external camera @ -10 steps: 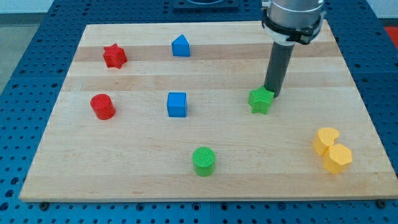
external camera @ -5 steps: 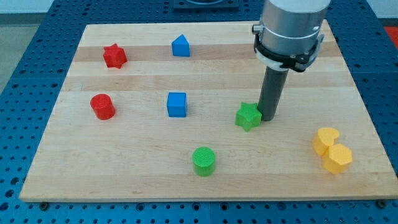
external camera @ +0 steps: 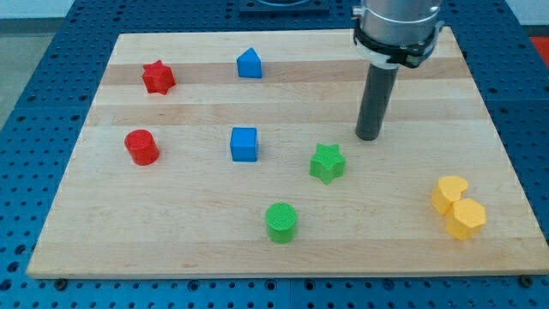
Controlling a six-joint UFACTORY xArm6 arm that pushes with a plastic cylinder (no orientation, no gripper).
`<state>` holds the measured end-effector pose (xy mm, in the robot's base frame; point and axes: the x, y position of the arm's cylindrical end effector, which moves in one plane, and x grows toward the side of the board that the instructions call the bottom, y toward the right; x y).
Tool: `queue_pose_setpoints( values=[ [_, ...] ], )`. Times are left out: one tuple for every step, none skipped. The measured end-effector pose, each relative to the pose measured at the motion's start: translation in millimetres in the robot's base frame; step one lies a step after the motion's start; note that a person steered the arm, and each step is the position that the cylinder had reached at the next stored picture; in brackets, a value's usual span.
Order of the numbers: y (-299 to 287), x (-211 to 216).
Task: Push the green star to the top right side of the green circle
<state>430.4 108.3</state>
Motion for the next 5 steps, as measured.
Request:
queue_pose_setpoints(
  values=[
    [-13.5,0.4],
    [-29.9,7.2],
    [-39.6,14.9],
    [-47.6,24.3],
    [-55.9,41.9]
  ],
)
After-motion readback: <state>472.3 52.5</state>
